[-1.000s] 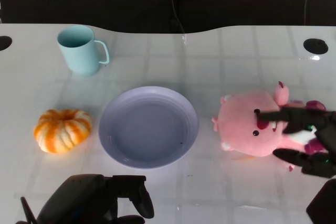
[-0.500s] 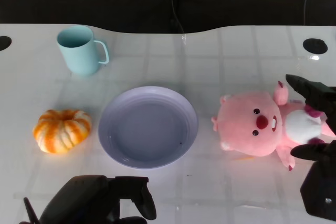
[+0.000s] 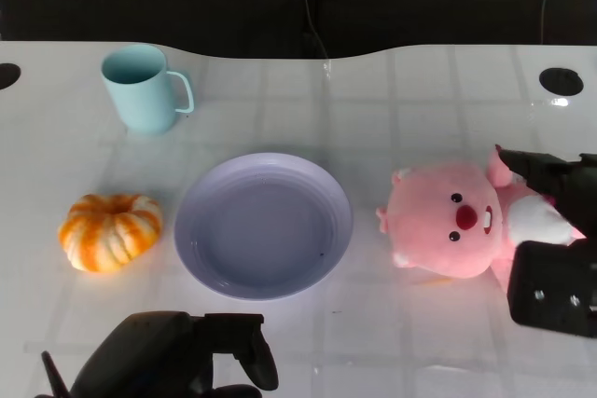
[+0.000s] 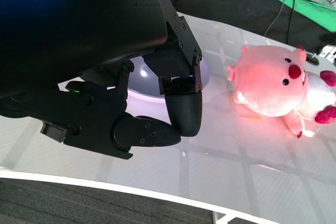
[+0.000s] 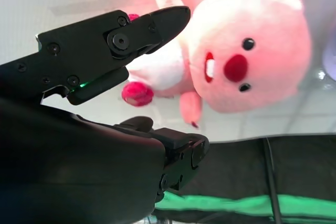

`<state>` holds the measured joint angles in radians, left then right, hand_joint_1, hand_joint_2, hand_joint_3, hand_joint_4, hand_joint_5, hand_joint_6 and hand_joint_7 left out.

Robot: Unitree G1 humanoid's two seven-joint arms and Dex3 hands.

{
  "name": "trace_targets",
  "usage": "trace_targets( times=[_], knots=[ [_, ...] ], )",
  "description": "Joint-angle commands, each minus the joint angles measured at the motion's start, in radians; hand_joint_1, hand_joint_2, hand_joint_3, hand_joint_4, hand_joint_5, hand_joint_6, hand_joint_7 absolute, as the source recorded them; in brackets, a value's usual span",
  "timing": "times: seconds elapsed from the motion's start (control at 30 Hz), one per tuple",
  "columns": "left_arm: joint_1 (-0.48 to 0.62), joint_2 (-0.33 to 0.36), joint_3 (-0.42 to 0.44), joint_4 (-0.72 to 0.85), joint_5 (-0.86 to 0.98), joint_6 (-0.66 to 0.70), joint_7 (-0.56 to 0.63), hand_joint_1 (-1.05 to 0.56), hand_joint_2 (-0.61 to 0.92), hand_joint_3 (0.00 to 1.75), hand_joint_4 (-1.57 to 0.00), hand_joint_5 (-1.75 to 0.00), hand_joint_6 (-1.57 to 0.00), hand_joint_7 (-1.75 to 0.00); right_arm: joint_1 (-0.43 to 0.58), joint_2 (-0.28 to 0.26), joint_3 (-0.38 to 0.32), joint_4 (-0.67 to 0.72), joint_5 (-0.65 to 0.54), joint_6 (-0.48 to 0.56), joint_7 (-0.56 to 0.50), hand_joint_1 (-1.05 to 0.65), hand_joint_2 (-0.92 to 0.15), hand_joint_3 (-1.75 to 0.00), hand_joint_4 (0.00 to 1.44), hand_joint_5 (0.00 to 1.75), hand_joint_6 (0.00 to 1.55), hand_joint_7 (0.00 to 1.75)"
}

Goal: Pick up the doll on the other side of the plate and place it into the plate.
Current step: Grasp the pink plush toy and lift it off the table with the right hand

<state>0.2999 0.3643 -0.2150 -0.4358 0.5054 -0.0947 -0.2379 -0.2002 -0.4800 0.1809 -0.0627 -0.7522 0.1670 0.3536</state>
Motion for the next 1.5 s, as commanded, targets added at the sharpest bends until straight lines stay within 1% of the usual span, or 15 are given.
trace_targets(
  times=[0.03, 0.23, 0.7, 0.87, 0.97, 1.2, 1.23, 1.27, 1.3, 1.33, 1.37, 1.4, 1.43, 1.47, 1.5],
  knots=[
    [0.009, 0.008, 0.0, -0.015, 0.008, 0.002, -0.003, -0.27, 0.92, 0.31, -0.66, -1.59, -0.68, -1.12, -0.061, -0.005, 0.036, 0.105, -0.007, -0.003, -0.012, -0.7, -0.85, 0.0, 0.08, 0.41, 0.16, 0.02],
    [0.014, 0.004, -0.003, -0.027, 0.011, 0.009, -0.003, -0.28, 0.92, 0.31, -0.68, -1.59, -0.7, -1.12, -0.161, 0.025, 0.11, 0.304, -0.013, 0.001, -0.033, -0.69, -0.88, -0.01, 0.13, 0.33, 0.18, 0.01],
    [0.038, 0.013, 0.01, -0.059, 0.0, 0.022, -0.016, -0.3, 0.92, 0.33, -0.66, -1.61, -0.68, -1.15, -0.388, 0.105, 0.283, 0.751, -0.03, -0.058, -0.121, -0.76, -0.92, -0.1, 0.47, 0.15, 0.41, 0.03],
    [0.039, 0.014, 0.014, -0.056, -0.004, 0.005, -0.009, -0.29, 0.92, 0.33, -0.67, -1.6, -0.68, -1.15, -0.465, 0.15, 0.343, 0.924, -0.045, -0.096, -0.19, -0.78, -0.92, -0.12, 0.65, 0.18, 0.48, 0.04],
    [0.04, 0.014, 0.016, -0.056, -0.008, 0.007, -0.013, -0.3, 0.92, 0.34, -0.67, -1.59, -0.68, -1.15, -0.506, 0.179, 0.368, 1.02, -0.049, -0.108, -0.228, -0.75, -0.92, -0.14, 0.67, 0.16, 0.53, 0.05],
    [0.038, 0.014, 0.014, -0.058, -0.007, 0.011, -0.017, -0.3, 0.92, 0.34, -0.67, -1.58, -0.67, -1.16, -0.544, 0.213, 0.37, 1.162, -0.024, -0.179, -0.385, -0.31, -0.92, -0.03, 0.97, 0.16, 1.0, 0.11],
    [0.037, 0.012, 0.012, -0.059, -0.006, 0.016, -0.019, -0.31, 0.92, 0.34, -0.67, -1.59, -0.67, -1.16, -0.54, 0.208, 0.369, 1.16, -0.024, -0.194, -0.42, -0.3, -0.92, -0.08, 1.02, 0.19, 1.05, 0.12],
    [0.035, 0.011, 0.01, -0.06, -0.006, 0.021, -0.021, -0.31, 0.92, 0.35, -0.67, -1.59, -0.67, -1.17, -0.537, 0.203, 0.369, 1.16, -0.024, -0.208, -0.452, -0.29, -0.92, -0.1, 1.0, 0.41, 1.1, 0.13],
    [0.033, 0.009, 0.009, -0.06, -0.005, 0.024, -0.022, -0.32, 0.92, 0.35, -0.67, -1.6, -0.67, -1.17, -0.535, 0.2, 0.368, 1.162, -0.024, -0.219, -0.478, -0.26, -0.92, -0.13, 0.89, 0.84, 1.16, 0.15],
    [0.031, 0.008, 0.008, -0.057, -0.004, 0.021, -0.019, -0.32, 0.92, 0.35, -0.67, -1.6, -0.67, -1.18, -0.534, 0.199, 0.366, 1.165, -0.023, -0.227, -0.501, -0.25, -0.92, -0.13, 0.82, 1.08, 1.17, 0.19],
    [0.031, 0.008, 0.007, -0.055, -0.004, 0.019, -0.017, -0.32, 0.92, 0.35, -0.67, -1.6, -0.67, -1.18, -0.533, 0.199, 0.365, 1.169, -0.021, -0.233, -0.517, -0.24, -0.92, -0.15, 0.78, 1.35, 1.08, 0.52],
    [0.029, 0.008, 0.007, -0.052, -0.004, 0.017, -0.016, -0.32, 0.92, 0.35, -0.67, -1.6, -0.67, -1.18, -0.532, 0.199, 0.357, 1.167, -0.014, -0.232, -0.532, -0.24, -0.92, -0.17, 0.76, 1.49, 0.94, 0.87],
    [0.026, 0.009, 0.006, -0.051, -0.004, 0.017, -0.016, -0.32, 0.92, 0.35, -0.67, -1.61, -0.67, -1.18, -0.529, 0.197, 0.344, 1.161, -0.004, -0.237, -0.562, -0.24, -0.92, -0.18, 0.73, 1.52, 0.84, 0.99],
    [0.025, 0.01, 0.006, -0.05, -0.004, 0.017, -0.017, -0.32, 0.92, 0.35, -0.67, -1.61, -0.67, -1.19, -0.526, 0.195, 0.335, 1.156, 0.005, -0.241, -0.585, -0.24, -0.92, -0.18, 0.75, 1.55, 0.84, 1.02],
    [0.023, 0.01, 0.006, -0.049, -0.005, 0.017, -0.017, -0.31, 0.92, 0.35, -0.67, -1.62, -0.67, -1.19, -0.524, 0.193, 0.327, 1.15, 0.012, -0.241, -0.6, -0.24, -0.92, -0.18, 0.78, 1.48, 0.86, 0.94]
  ],
)
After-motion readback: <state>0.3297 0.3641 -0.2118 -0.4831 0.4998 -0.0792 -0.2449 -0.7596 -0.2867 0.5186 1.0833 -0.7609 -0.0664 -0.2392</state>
